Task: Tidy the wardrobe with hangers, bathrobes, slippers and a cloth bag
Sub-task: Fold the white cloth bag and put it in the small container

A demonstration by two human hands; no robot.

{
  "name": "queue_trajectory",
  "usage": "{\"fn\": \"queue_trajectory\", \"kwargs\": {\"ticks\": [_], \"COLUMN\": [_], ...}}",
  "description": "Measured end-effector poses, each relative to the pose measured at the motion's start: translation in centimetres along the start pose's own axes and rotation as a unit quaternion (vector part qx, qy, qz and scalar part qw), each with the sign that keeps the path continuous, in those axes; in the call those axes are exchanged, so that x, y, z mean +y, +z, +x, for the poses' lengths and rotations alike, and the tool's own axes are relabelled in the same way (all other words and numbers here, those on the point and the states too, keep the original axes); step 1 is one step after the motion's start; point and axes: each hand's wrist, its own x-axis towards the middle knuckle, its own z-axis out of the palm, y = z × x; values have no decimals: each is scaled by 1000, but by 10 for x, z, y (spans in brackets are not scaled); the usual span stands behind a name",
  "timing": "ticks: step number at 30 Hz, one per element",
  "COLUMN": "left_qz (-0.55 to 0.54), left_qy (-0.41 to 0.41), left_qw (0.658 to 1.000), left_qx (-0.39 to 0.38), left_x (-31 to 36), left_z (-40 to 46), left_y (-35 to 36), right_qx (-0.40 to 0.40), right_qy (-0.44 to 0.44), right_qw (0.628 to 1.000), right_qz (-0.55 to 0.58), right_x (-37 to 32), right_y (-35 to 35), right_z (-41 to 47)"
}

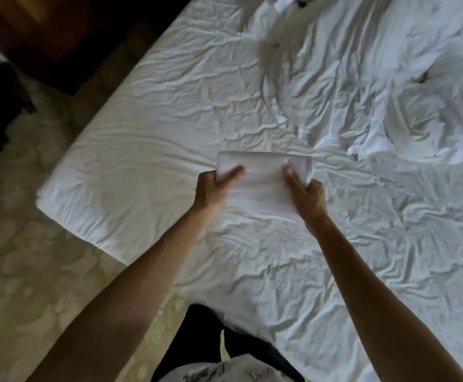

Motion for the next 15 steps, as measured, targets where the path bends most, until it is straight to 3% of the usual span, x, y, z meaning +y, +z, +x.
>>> {"fn": "queue_trajectory", "kwargs": {"ticks": [8,15], "left_qz": [-99,-175], "left_qy": [17,-8], "left_qw": [979,924], "left_qx": [178,341], "left_x": [14,-60], "left_z": [-135,-256], "left_y": [-196,-391], "right_qx": [-175,-342], "right_qy": [-102,-104], "right_qw": [977,924], "right_qz": [-63,-136], "right_x": [-90,-98], "right_y": [140,326], "right_z": [-137,-285]}}
